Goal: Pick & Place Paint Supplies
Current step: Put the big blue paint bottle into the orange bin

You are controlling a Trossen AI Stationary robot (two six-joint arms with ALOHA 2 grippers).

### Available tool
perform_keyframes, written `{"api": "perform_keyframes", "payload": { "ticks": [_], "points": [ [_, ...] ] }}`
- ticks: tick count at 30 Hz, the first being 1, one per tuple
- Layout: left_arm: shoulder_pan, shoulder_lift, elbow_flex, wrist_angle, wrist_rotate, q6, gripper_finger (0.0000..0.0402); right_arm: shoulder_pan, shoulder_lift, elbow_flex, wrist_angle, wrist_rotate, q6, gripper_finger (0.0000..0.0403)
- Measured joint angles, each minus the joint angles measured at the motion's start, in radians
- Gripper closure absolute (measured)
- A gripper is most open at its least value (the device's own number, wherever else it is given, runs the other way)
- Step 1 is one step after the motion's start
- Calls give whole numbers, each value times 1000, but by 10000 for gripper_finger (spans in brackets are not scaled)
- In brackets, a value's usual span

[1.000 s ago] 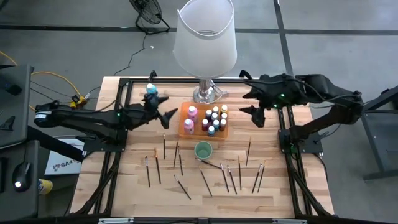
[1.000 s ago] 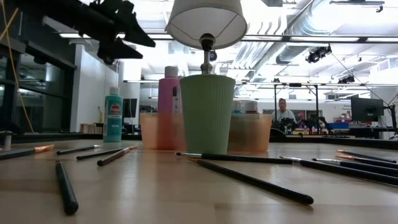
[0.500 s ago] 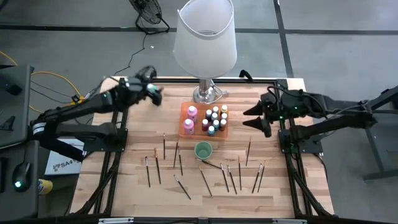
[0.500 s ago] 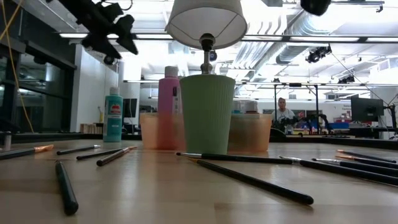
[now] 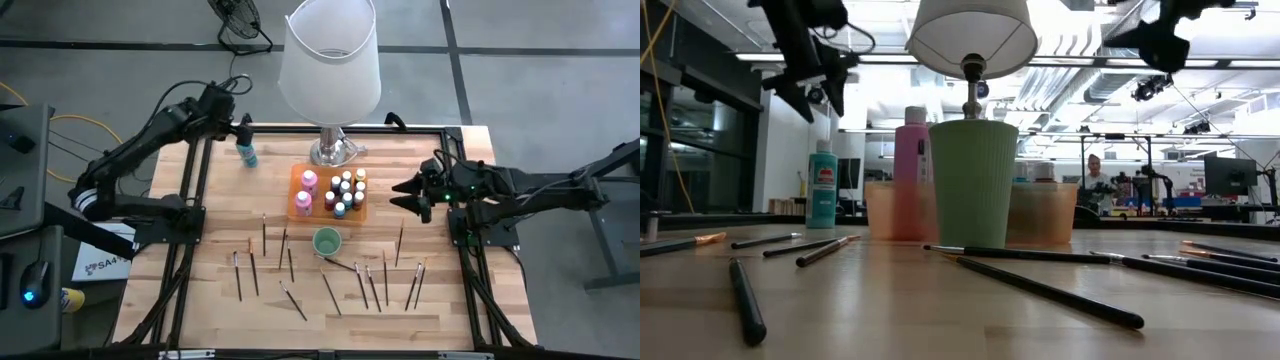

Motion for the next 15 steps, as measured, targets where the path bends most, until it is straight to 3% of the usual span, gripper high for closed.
{"api": "perform_keyframes", "payload": {
  "ticks": [5, 9, 12, 15],
  "points": [
    [-2, 82, 50, -80, 25, -6, 48, 1, -2, -56, -17, -86, -89, 153],
    [-2, 120, 54, -91, 27, -5, 48, 0, 24, -54, 15, -66, -56, 153],
    [-1, 139, 54, -89, 27, -12, 48, 3, 24, -55, 30, -15, -143, 153],
    [-1, 154, 54, -87, 29, -12, 48, 19, 17, -61, 50, -37, -277, 153]
  ]
}}
